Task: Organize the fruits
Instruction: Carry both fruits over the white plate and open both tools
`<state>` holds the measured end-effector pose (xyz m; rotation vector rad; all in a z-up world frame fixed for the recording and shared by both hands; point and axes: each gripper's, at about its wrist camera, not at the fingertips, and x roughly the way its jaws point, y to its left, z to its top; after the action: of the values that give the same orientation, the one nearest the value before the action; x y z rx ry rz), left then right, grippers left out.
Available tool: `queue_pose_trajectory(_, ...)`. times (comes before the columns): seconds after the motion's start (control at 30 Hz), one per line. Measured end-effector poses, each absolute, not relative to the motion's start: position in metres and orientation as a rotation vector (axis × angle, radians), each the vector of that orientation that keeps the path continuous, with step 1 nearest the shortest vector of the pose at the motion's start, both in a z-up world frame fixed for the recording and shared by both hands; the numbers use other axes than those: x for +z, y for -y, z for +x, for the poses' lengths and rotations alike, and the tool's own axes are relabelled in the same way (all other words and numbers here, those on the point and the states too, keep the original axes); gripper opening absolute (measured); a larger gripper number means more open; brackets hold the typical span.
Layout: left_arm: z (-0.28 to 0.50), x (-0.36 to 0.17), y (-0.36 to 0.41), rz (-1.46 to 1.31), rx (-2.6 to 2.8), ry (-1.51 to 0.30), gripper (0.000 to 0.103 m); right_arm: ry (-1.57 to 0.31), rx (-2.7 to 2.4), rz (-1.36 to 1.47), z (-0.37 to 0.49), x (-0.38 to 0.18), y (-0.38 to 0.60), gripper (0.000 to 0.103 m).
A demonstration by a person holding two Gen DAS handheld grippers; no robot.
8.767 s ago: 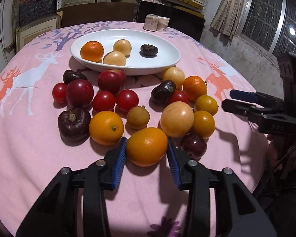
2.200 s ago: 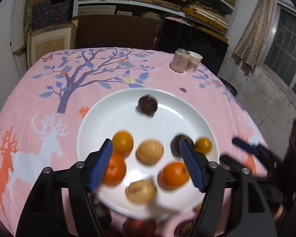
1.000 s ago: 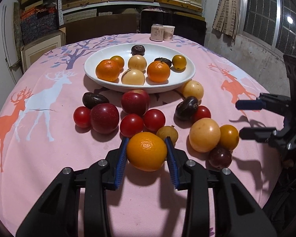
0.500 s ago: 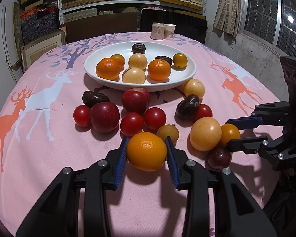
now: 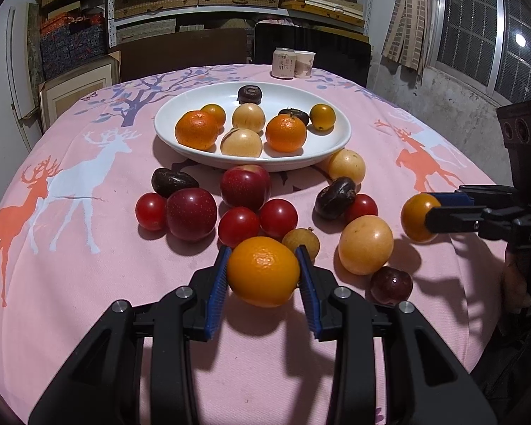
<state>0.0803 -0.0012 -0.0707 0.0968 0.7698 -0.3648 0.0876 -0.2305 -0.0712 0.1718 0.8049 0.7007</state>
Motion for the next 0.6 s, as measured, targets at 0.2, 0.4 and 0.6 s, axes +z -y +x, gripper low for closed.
queue_pose_trajectory(0.2,0.081,-0.069,-0.002,0.081,-0.355,-0.774,0.036,-0.786,0.668,0.182,0.089,-0.066,0.234,0.037)
queue_pose_trajectory(0.4,0.110,-0.047,-0.001,0.071,-0.333,-0.811,0.036,-0.711,0.582,0.096,0.110,-0.029,0.232,0.037)
queue_pose_trajectory(0.6,0.180,-0.001,0.011,0.076,-0.310,-0.742,0.036,-0.652,0.478,0.075,0.179,-0.003,0.220,0.037)
